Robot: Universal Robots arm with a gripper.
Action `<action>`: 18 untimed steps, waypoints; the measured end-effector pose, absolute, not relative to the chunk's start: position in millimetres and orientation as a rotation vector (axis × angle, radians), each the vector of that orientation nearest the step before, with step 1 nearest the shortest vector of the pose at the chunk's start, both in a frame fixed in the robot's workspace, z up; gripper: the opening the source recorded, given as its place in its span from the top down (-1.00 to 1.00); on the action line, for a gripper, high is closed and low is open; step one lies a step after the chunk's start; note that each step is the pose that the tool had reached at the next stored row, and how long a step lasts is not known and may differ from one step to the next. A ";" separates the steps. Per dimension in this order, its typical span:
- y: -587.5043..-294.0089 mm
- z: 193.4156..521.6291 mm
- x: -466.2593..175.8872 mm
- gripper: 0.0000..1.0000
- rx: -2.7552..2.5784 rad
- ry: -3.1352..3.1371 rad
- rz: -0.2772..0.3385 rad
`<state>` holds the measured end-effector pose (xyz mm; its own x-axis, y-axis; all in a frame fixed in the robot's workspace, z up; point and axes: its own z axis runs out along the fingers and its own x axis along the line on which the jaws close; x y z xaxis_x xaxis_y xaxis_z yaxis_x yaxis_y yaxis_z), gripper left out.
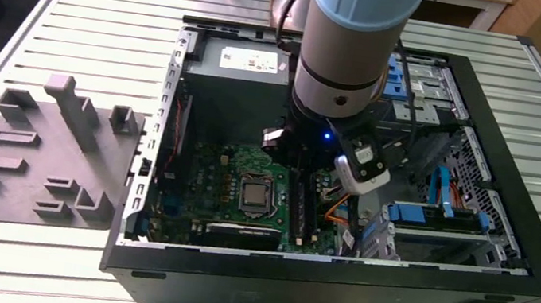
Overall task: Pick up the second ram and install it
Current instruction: 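Insert the second ram into the second slot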
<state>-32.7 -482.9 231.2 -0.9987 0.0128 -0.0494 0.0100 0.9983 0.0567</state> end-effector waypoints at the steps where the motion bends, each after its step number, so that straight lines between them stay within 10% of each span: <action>1: -482.9 230.5 -32.7 0.77 0.018 3.091 0.087; 18: -482.2 228.8 -33.9 0.77 0.018 3.091 0.087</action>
